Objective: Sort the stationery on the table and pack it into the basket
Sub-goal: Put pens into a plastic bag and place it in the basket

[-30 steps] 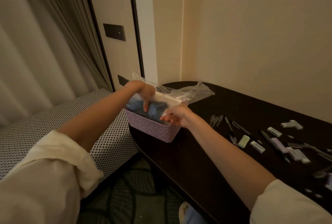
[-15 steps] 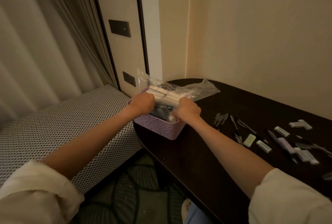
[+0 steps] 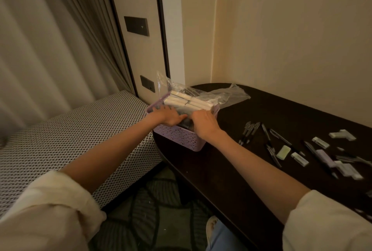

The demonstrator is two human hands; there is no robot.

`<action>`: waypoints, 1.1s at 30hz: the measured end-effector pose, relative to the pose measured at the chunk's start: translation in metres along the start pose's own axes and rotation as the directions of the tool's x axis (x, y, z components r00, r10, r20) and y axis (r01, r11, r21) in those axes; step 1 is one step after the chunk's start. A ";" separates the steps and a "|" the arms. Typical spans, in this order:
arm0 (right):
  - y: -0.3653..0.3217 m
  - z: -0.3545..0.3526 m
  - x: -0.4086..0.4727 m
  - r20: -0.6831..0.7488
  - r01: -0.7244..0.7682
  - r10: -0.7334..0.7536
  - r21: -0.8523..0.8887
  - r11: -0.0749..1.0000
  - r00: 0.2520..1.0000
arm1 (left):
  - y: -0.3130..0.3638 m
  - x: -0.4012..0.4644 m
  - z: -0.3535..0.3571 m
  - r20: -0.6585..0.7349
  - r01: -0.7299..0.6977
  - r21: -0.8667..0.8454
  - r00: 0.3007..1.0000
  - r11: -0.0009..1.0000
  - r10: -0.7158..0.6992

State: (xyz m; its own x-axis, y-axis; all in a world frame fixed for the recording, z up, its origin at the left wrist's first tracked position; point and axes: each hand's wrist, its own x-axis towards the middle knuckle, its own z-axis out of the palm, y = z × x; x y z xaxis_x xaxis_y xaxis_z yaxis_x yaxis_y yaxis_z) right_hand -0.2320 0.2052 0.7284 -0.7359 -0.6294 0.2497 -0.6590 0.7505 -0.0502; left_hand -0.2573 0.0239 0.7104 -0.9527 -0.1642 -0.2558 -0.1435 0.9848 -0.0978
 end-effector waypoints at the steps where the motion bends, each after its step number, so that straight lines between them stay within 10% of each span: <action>1: 0.001 -0.001 0.001 0.027 0.012 -0.012 0.012 1.000 1.000 | 0.000 0.002 0.000 0.021 0.023 0.001 1.000 1.000 -0.023; 22: 0.014 -0.021 0.004 0.312 0.016 -0.077 0.196 0.980 0.947 | 0.010 -0.001 -0.003 0.076 0.079 -0.100 0.995 0.992 -0.071; 33: 0.060 -0.061 -0.037 0.063 -0.004 -0.017 0.331 0.944 0.998 | 0.021 -0.050 -0.019 -0.344 -0.088 -0.404 0.937 0.911 -0.062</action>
State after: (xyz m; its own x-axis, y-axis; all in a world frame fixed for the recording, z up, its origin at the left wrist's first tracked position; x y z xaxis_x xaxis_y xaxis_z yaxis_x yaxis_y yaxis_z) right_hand -0.2345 0.2857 0.7749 -0.7326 -0.6537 0.1895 -0.6702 0.6444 -0.3683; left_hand -0.2180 0.0534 0.7397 -0.9759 -0.1950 0.0975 -0.1545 0.9341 0.3218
